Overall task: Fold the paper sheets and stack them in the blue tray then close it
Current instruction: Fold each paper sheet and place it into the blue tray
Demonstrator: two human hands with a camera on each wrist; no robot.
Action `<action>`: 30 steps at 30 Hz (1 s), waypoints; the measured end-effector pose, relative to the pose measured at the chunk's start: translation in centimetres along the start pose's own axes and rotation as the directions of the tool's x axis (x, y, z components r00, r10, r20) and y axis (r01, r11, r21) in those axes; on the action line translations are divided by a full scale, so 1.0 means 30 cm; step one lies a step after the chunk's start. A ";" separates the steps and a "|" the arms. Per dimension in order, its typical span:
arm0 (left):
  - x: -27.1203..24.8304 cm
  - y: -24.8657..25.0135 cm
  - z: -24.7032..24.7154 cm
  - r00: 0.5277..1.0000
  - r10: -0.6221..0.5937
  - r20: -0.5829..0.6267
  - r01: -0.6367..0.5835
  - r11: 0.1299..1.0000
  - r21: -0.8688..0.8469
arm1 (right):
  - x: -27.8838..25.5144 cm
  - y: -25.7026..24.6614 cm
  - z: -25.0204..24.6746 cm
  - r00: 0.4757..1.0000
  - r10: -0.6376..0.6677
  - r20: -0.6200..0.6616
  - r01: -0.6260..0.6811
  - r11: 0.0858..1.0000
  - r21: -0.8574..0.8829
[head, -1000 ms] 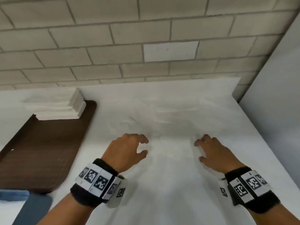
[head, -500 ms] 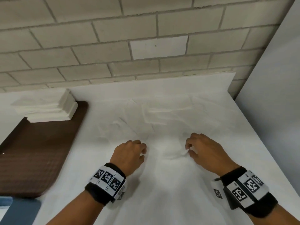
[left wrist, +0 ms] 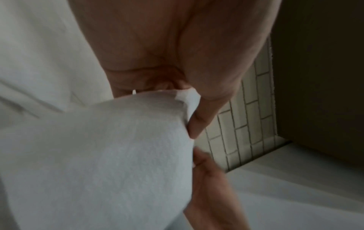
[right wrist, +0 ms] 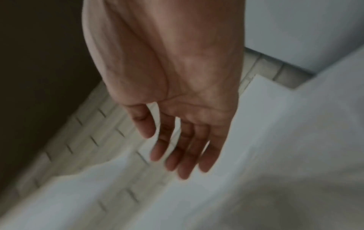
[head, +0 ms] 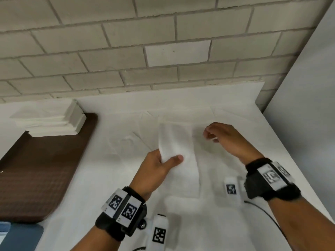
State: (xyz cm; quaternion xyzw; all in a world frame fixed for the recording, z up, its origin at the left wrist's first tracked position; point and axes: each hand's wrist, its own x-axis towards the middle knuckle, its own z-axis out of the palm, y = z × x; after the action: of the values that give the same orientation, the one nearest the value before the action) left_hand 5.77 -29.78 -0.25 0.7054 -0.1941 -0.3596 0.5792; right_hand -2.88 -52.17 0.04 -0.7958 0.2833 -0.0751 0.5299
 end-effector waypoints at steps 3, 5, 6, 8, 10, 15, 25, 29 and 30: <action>-0.019 -0.051 -0.058 0.994 -0.095 -0.050 0.091 0.993 -0.074 | 0.117 0.135 -0.026 0.992 0.116 -0.045 -0.120 0.791 -0.600; -0.030 -0.075 -0.088 0.985 -0.159 -0.063 0.151 0.982 -0.116 | 0.148 0.183 -0.019 0.992 0.124 0.000 -0.086 0.689 -0.720; -0.033 -0.085 -0.097 0.981 -0.180 -0.065 0.170 0.976 -0.135 | 0.158 0.195 -0.015 0.995 0.100 0.000 -0.068 0.676 -0.734; -0.035 -0.098 -0.106 0.975 -0.210 -0.069 0.196 0.965 -0.173 | 0.166 0.200 -0.010 0.999 0.040 -0.011 -0.036 0.690 -0.723; -0.032 -0.099 -0.103 0.969 -0.236 -0.071 0.217 0.954 -0.207 | 0.170 0.199 -0.006 1.000 0.020 -0.022 -0.030 0.701 -0.713; -0.008 -0.104 -0.074 0.955 -0.293 -0.056 0.261 0.912 -0.317 | 0.091 0.112 -0.029 0.995 0.011 -0.102 -0.084 0.665 -0.742; -0.051 -0.095 -0.024 0.988 -0.141 -0.056 0.111 0.924 -0.366 | -0.375 -0.093 0.307 0.930 -0.310 0.195 0.362 0.860 -0.358; -0.122 -0.131 -0.086 0.988 -0.087 -0.128 0.039 0.941 -0.337 | -0.348 -0.069 0.321 0.977 -0.215 -0.006 0.213 0.971 -0.111; -0.141 -0.134 -0.095 0.989 -0.067 -0.132 0.019 0.941 -0.337 | -0.334 -0.062 0.341 0.987 -0.147 0.072 0.151 0.986 -0.066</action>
State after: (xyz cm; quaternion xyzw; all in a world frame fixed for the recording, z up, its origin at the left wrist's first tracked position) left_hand 4.44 -23.91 -2.68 0.6246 -0.0733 -0.3490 0.6947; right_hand -6.19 -38.14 -0.88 -0.8352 0.2077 -0.0779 0.5033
